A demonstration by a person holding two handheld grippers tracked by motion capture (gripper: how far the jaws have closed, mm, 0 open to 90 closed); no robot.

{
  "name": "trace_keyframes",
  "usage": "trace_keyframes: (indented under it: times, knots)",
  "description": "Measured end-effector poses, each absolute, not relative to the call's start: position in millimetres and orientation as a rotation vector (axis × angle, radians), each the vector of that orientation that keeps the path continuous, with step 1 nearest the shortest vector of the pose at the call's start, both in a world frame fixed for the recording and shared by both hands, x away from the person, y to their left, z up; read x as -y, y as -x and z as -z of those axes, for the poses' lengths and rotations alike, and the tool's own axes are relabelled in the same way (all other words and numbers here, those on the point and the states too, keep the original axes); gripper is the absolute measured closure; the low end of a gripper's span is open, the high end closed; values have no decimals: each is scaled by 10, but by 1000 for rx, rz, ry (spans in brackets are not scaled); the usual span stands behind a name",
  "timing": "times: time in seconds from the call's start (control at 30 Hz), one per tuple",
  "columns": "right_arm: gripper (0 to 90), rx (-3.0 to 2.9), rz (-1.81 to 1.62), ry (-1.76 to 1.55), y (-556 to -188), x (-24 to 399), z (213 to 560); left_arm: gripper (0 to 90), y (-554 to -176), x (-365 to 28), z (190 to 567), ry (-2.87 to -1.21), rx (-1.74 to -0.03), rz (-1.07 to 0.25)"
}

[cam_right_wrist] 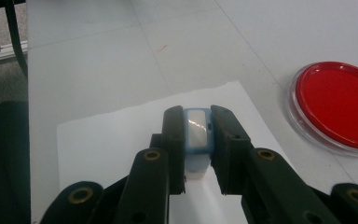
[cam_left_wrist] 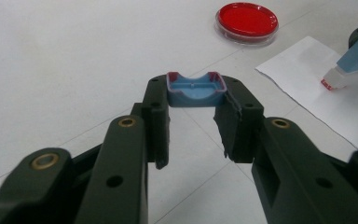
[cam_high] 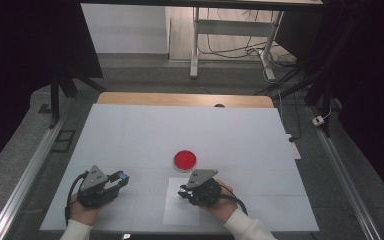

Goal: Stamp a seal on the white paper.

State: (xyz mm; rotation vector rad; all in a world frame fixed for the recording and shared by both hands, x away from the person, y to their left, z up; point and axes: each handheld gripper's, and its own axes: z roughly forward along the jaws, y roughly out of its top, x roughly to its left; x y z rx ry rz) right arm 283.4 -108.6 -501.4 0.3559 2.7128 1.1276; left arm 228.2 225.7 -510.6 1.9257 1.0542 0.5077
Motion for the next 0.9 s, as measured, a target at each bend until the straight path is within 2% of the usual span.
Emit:
trace_keyframes:
  times: [0.9]
  knots:
    - [756, -2639, -1274, -445, -2838, 1203, 4847, 653, -2285, -2257, 5110, -1928, -1055, -508]
